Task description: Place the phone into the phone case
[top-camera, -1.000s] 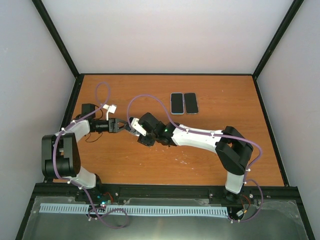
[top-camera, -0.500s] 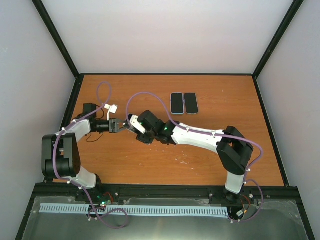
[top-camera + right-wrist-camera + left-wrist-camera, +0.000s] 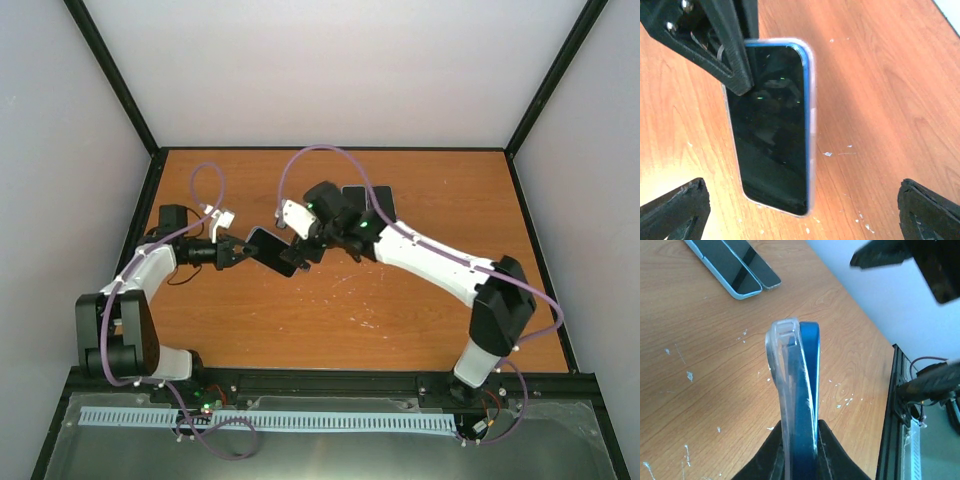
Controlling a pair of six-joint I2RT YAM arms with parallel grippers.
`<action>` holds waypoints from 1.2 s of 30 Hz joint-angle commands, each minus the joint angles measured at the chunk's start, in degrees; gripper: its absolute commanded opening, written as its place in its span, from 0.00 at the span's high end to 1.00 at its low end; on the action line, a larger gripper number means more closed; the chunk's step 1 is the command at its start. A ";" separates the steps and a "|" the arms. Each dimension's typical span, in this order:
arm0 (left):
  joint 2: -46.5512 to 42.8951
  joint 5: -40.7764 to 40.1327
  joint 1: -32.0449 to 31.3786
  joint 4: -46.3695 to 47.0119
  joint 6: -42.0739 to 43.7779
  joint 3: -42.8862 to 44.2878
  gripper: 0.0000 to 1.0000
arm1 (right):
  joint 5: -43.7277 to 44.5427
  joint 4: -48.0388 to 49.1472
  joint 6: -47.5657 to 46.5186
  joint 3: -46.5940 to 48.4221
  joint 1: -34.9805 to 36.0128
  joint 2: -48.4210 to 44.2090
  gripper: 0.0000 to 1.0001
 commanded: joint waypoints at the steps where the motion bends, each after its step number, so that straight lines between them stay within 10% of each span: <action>1: -3.52 2.50 -0.24 -4.07 8.36 3.53 0.99 | -12.52 -3.86 -2.12 1.44 -2.82 -3.88 0.00; 17: -17.74 4.12 -6.55 -14.52 27.43 5.40 0.99 | -39.48 -7.52 -3.93 4.08 -8.15 -7.84 0.33; 36: -18.79 3.66 -11.15 -14.52 27.37 6.83 0.99 | -33.11 -3.97 -2.57 5.53 -4.37 -6.39 0.61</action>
